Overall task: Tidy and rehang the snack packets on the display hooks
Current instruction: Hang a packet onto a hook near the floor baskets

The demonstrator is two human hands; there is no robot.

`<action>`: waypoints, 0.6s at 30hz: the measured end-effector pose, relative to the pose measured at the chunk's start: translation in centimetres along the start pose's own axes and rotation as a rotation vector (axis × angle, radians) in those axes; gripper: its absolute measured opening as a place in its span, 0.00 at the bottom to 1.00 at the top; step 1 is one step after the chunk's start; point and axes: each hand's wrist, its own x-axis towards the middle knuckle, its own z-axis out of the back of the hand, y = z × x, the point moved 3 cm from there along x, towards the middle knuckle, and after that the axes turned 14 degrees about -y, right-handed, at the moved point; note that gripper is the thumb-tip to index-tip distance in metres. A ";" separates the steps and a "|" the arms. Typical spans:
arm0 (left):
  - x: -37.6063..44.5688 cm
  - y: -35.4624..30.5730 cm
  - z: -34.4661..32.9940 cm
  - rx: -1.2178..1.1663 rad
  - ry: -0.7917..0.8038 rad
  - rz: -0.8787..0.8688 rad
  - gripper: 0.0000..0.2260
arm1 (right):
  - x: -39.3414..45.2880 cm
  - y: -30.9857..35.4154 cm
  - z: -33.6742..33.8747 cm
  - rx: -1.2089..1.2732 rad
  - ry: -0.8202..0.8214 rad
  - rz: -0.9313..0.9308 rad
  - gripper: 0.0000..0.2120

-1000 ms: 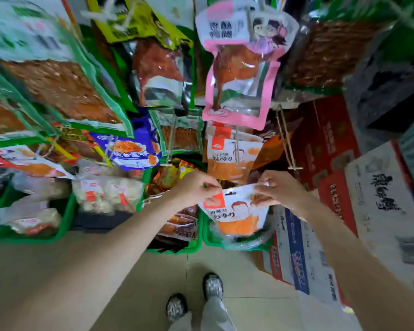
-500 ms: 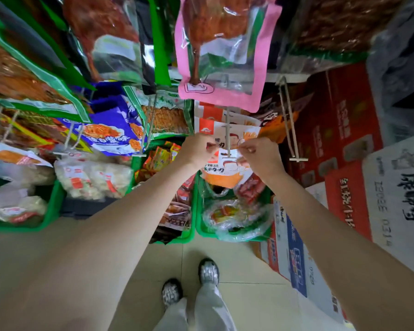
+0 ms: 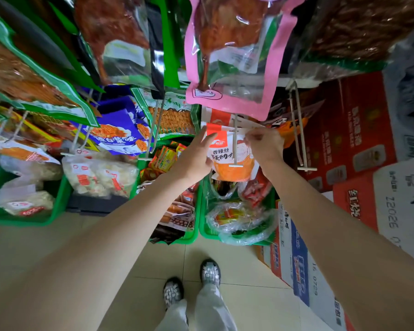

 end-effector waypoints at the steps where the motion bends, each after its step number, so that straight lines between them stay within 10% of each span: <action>1: -0.3 0.3 0.4 -0.002 -0.014 0.023 0.27 | 0.3 0.0 -0.2 0.032 0.028 -0.036 0.10; 9: -2.6 -0.3 4.5 -0.007 0.064 0.025 0.15 | -4.1 2.6 4.7 0.169 0.014 -0.198 0.15; 14: -4.1 -1.7 9.4 -0.019 0.006 -0.045 0.13 | -10.8 10.1 5.5 0.086 0.485 0.007 0.12; 18: -6.1 -0.5 14.8 -0.012 -0.091 -0.088 0.12 | -11.8 16.6 5.2 0.123 0.326 0.211 0.09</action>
